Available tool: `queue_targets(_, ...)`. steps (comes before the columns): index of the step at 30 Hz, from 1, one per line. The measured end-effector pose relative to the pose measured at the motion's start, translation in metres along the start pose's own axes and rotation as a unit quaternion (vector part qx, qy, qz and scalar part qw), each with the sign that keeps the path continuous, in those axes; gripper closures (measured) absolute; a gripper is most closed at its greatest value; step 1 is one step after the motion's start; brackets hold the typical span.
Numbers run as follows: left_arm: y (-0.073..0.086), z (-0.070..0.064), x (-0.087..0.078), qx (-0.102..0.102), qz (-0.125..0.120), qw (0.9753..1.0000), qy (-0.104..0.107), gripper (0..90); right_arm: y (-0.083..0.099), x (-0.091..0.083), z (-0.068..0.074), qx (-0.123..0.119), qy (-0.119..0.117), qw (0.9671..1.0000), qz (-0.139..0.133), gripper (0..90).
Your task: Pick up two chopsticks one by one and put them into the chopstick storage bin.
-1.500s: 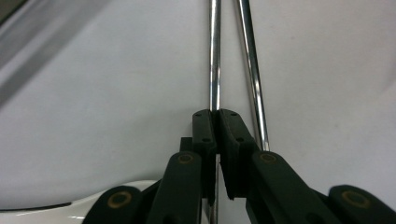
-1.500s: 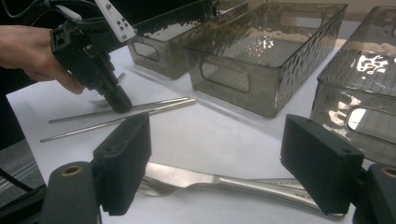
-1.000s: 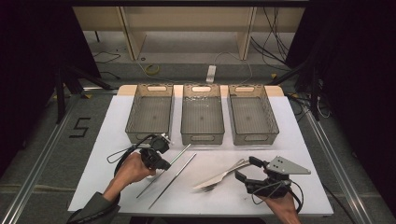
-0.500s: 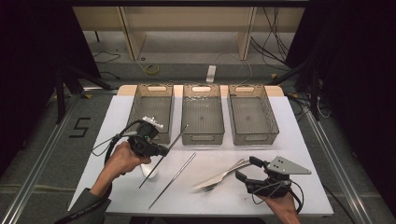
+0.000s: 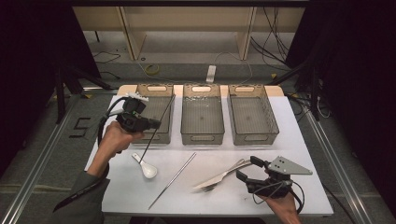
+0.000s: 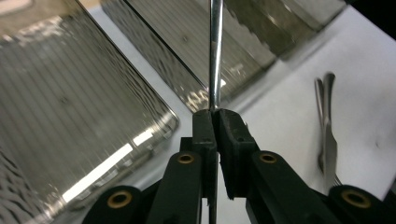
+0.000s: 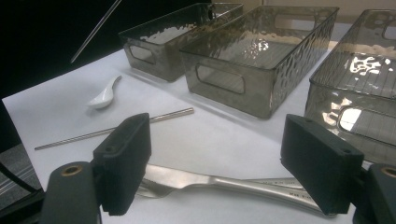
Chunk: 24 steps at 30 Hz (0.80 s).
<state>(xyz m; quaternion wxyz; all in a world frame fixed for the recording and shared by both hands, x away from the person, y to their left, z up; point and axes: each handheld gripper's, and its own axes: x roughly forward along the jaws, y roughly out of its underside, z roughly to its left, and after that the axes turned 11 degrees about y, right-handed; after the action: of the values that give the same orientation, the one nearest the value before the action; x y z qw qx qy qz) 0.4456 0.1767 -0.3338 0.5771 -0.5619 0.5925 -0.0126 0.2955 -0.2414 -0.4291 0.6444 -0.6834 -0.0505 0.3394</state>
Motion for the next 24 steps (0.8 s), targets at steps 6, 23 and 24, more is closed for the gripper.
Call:
queue_targets(6, -0.019, 0.013, -0.006, -0.004, -0.012, 0.9997, -0.022, 85.1, 0.0, 0.0, -0.001, 0.001, -0.001, 1.0, -0.002, 25.4)
queue_targets(23, -0.047, 0.053, -0.019, -0.009, -0.056, 0.9949, -0.083, 85.1, 0.0, 0.0, -0.001, 0.003, -0.004, 1.0, 0.0, 25.3)
queue_targets(24, -0.048, 0.057, -0.02, -0.01, -0.058, 0.9944, -0.088, 85.1, 0.0, 0.0, -0.001, 0.002, -0.005, 1.0, -0.001, 25.3)
